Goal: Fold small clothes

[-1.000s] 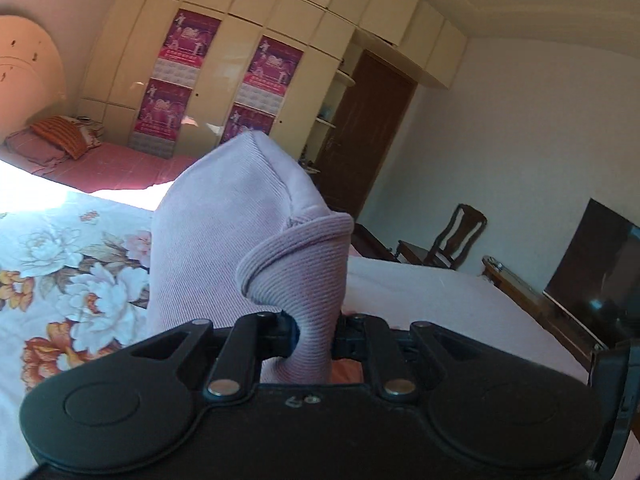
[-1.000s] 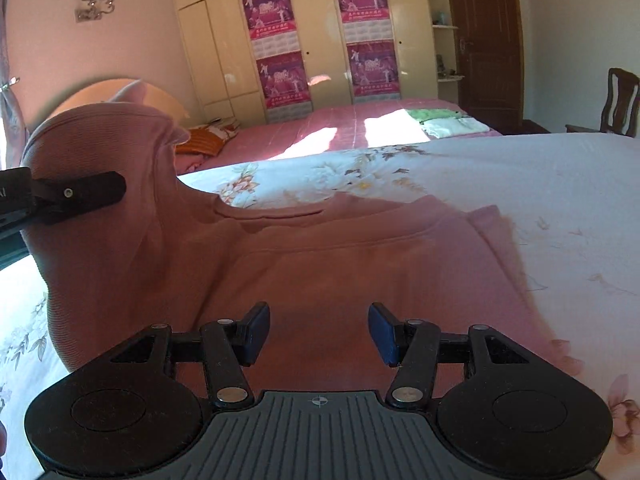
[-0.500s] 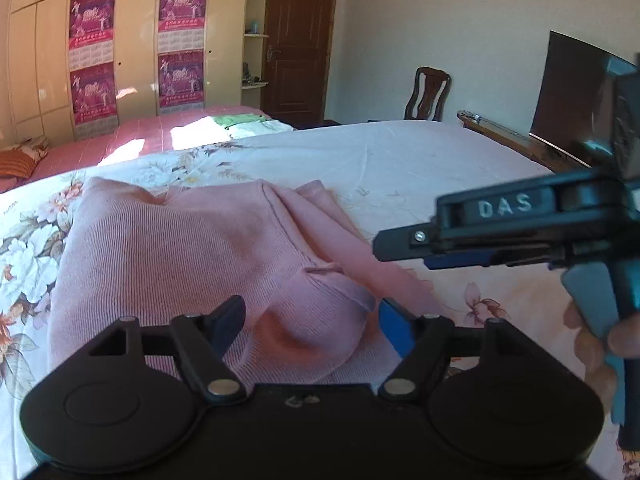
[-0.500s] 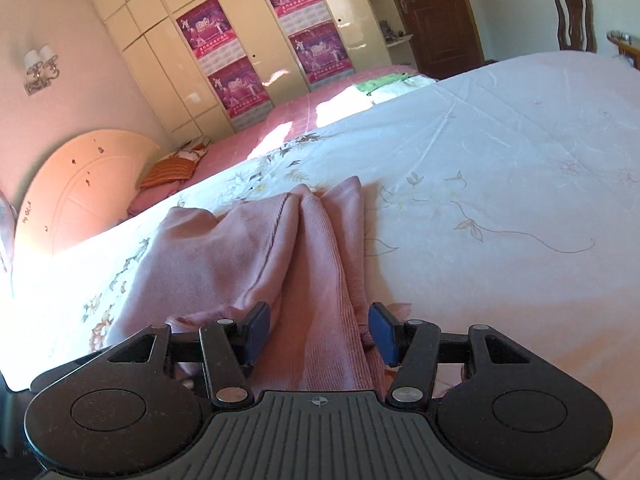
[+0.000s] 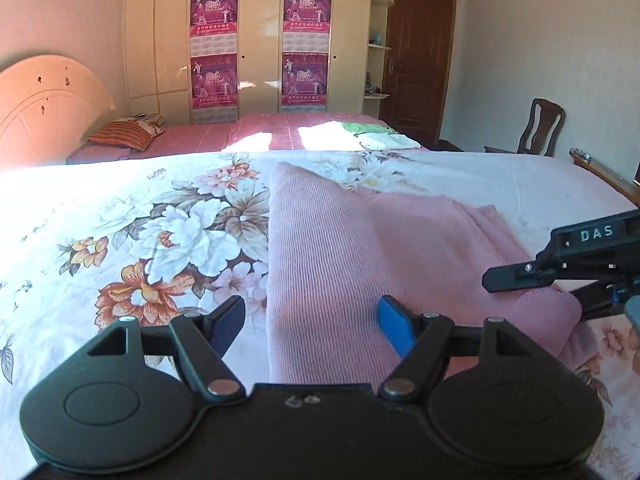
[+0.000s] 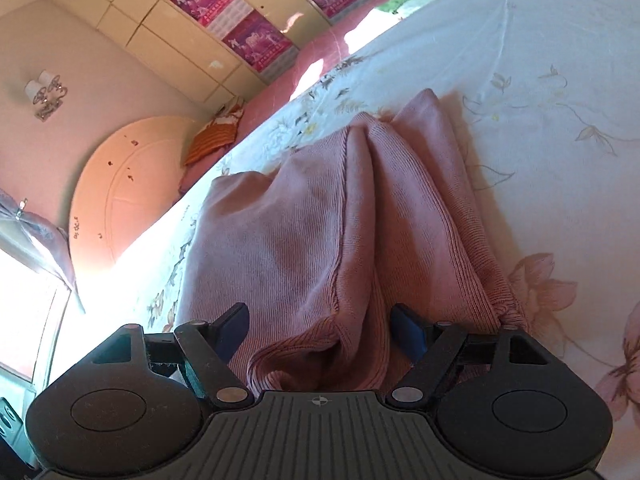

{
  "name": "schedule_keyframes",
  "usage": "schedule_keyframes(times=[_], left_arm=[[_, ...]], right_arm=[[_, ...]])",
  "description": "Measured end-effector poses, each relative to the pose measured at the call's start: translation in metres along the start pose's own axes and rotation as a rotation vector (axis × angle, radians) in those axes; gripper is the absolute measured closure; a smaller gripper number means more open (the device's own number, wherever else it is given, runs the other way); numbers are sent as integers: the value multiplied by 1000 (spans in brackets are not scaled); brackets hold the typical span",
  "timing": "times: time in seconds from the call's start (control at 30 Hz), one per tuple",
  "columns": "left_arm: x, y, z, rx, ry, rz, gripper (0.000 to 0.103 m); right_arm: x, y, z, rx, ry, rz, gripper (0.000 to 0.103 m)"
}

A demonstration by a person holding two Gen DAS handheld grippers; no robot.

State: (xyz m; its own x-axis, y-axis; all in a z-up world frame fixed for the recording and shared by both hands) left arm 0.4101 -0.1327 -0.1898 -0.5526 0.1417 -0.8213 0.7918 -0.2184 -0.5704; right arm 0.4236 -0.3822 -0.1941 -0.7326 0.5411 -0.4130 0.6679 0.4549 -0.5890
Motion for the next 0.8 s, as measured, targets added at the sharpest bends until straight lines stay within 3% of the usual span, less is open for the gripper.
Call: schedule_keyframes(times=[0.1,0.23,0.43,0.5,0.6,0.67,0.73,0.77,0.8], left_arm=[[8,-8,2,11,31,3,30],[9,-8,-1,26,4,-7,29],[-5,-15,5,56,-9,23,31],[-6,-12,11,75,-14,17,31],[2,-2,23,64,19,-5,30],[6,-2,26,50,48,5,29],[7,-3,24,60,60,6,29],[6,-3,22,63,60,1,28],[5,-3,20,67,57,-6,28]], right_arm=[[3,0,1,32,-11,-11,83],[0,-9,-7,29,-62,27,90],[-15,-47,-39,137,-331,184,91],[-18,-58,-36,179,-364,200,103],[-11,-62,-11,234,-328,156,103],[-6,-54,10,176,-215,80,103],[-2,-59,20,133,-122,102,103],[-3,-62,20,116,-98,118,98],[-3,-62,19,94,-86,125,77]])
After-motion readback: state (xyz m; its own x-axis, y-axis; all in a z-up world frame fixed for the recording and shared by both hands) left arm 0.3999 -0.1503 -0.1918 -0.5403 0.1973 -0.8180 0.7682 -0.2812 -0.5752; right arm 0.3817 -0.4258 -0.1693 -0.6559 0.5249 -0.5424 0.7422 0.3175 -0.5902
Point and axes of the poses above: each gripper's, at about its wrist camera, not at the fingertips, and y roughly the way its jaws point, z to its right, x to its underside, the point moved 3 cm from there along y, roughly the way its jaws point, and after that the axes turned 2 degrees about z, right-handed, at the moved point
